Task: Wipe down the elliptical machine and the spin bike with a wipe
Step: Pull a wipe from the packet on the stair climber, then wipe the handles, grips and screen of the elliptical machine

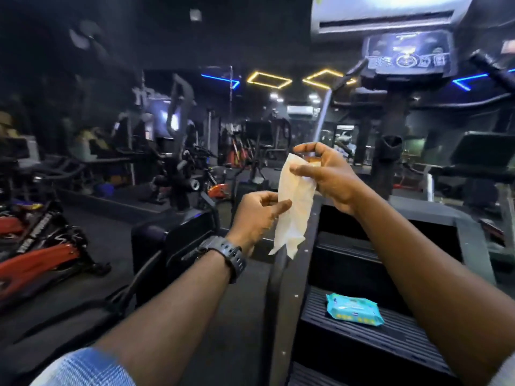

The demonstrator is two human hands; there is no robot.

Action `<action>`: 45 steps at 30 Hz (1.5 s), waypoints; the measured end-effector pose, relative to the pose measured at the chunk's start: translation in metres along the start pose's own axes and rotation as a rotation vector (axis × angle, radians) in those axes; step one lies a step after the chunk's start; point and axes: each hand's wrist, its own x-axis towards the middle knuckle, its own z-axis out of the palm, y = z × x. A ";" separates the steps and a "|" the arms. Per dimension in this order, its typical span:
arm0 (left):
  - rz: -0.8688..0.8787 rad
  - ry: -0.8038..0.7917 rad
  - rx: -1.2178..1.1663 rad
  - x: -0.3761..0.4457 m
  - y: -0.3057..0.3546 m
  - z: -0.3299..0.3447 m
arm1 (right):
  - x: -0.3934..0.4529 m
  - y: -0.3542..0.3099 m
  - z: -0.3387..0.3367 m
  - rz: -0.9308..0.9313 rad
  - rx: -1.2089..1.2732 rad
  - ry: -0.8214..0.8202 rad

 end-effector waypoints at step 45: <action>-0.034 0.696 0.371 0.235 -0.124 -0.747 | 0.439 0.087 0.706 0.057 -0.033 0.019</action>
